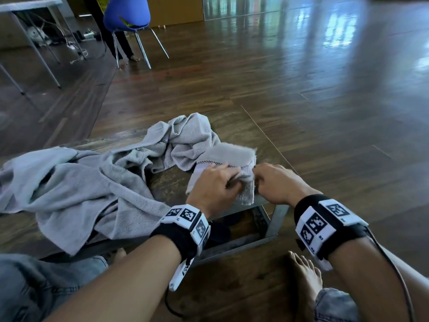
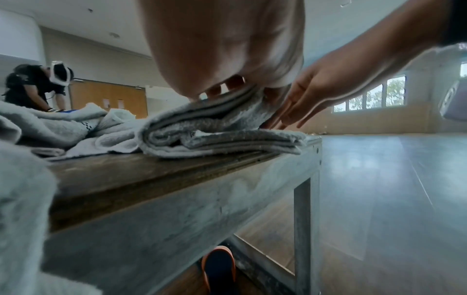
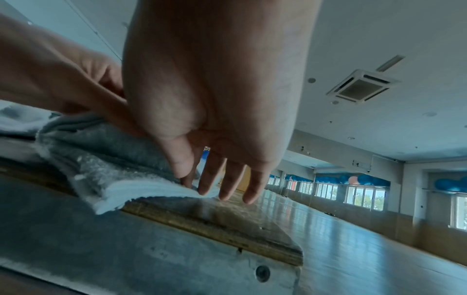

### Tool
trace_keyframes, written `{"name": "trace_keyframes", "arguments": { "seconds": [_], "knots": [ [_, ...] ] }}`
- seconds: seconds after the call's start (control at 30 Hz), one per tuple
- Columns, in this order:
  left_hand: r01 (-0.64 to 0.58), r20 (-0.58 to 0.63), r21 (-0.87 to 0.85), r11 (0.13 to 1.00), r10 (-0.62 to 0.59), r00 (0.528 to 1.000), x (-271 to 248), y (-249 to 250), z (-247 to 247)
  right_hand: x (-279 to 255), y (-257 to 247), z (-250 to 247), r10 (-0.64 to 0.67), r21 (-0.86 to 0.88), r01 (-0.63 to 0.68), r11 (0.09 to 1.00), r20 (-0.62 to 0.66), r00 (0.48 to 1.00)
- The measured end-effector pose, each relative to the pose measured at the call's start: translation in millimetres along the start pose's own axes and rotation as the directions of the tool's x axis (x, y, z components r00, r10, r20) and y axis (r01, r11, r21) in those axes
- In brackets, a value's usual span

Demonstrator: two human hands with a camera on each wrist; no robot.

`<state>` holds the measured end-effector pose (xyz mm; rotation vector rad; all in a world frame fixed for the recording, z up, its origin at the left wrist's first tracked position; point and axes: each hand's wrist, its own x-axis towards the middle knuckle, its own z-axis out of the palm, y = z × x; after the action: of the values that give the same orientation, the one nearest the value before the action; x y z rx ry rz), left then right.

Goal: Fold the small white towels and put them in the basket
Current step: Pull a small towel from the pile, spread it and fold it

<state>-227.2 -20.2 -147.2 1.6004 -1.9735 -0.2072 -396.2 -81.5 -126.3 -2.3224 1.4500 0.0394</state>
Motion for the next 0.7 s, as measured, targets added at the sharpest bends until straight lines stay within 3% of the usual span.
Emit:
{"name": "trace_keyframes", "arguments": {
  "seconds": [0.1, 0.3, 0.5, 0.63, 0.7],
  "knots": [
    [0.019, 0.077, 0.021, 1.0, -0.021, 0.997, -2.4, -4.2, 12.1, 1.0, 0.5, 0.2, 0.029, 0.048, -0.03, 0.998, 0.023, 0.999],
    [0.028, 0.084, -0.005, 1.0, -0.028, 0.996, -4.6, -6.5, 18.8, -1.6, 4.0, -3.0, 0.068, 0.001, -0.068, 0.998, 0.015, 0.998],
    [0.029, 0.114, -0.139, 0.99, -0.013, 0.993, -5.2, -6.2, 12.8, -1.8, 3.9, -6.9, 0.091, 0.06, -0.085, 0.995, -0.111, 0.99],
    [0.031, 0.234, -0.061, 0.998, -0.016, 0.972, -5.5, -4.7, 10.2, -2.3, 3.7, -4.0, 0.091, 0.03, -0.089, 0.996, -0.072, 0.993],
    [0.026, 0.194, -0.092, 0.995, -0.008, 0.981, -4.2, -4.2, 6.7, -1.9, 3.0, -2.6, 0.105, 0.043, -0.101, 0.994, -0.105, 0.989]
  ]
}}
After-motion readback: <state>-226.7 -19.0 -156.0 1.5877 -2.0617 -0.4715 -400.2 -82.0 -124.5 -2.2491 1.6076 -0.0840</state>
